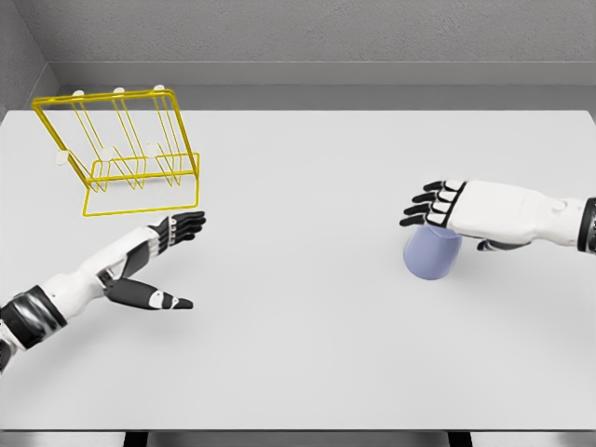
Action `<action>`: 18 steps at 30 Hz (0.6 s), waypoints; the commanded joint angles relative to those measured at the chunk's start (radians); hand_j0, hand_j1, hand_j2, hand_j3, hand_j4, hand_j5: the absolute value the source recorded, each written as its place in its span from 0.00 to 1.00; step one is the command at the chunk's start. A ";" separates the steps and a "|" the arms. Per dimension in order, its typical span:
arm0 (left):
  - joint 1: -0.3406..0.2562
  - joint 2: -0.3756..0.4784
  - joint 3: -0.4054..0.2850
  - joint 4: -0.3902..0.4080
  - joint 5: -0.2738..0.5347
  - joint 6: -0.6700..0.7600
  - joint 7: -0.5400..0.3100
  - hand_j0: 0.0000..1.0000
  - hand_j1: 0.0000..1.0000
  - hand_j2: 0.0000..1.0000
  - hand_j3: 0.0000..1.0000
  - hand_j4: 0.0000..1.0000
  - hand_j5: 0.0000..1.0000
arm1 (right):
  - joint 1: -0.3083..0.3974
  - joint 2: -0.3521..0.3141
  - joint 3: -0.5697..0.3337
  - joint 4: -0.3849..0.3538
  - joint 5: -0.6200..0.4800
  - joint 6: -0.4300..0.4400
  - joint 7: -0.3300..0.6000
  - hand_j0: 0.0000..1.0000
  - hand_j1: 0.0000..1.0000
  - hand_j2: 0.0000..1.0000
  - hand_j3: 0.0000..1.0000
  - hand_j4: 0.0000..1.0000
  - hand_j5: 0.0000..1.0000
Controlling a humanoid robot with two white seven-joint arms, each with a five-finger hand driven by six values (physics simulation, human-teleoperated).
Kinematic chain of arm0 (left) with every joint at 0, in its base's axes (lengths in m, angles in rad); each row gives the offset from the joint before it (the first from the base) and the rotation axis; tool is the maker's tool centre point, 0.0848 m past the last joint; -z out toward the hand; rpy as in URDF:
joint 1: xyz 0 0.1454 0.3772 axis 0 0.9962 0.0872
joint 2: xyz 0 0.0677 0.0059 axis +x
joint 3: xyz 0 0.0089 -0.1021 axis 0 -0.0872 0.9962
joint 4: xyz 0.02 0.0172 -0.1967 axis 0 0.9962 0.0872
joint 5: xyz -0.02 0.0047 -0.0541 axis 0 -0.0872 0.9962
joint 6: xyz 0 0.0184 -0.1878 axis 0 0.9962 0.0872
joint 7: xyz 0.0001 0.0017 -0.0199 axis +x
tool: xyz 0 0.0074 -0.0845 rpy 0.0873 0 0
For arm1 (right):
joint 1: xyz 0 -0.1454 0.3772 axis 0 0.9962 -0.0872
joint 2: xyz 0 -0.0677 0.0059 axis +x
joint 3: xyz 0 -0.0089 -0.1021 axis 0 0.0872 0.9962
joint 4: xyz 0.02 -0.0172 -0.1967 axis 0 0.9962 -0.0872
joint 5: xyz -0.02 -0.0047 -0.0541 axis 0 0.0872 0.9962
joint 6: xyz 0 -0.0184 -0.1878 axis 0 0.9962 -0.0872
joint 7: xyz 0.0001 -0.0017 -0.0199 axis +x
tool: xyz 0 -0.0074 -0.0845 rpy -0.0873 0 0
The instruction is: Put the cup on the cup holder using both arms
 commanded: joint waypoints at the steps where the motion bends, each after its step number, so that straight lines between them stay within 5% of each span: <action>1: -0.002 -0.009 -0.009 0.000 0.077 0.007 -0.020 1.00 1.00 1.00 1.00 1.00 1.00 | 0.000 0.007 0.018 0.014 -0.003 0.001 0.001 1.00 1.00 1.00 1.00 1.00 1.00; 5: -0.011 -0.020 -0.017 0.000 0.151 0.025 -0.040 1.00 1.00 1.00 1.00 1.00 1.00 | 0.000 0.031 0.021 0.017 0.018 0.001 0.001 1.00 1.00 1.00 1.00 1.00 1.00; 18: -0.020 -0.046 -0.020 0.006 0.152 0.047 -0.038 1.00 1.00 1.00 1.00 1.00 1.00 | -0.002 0.039 0.021 0.015 0.034 0.001 0.050 0.87 0.87 0.87 0.87 0.87 0.87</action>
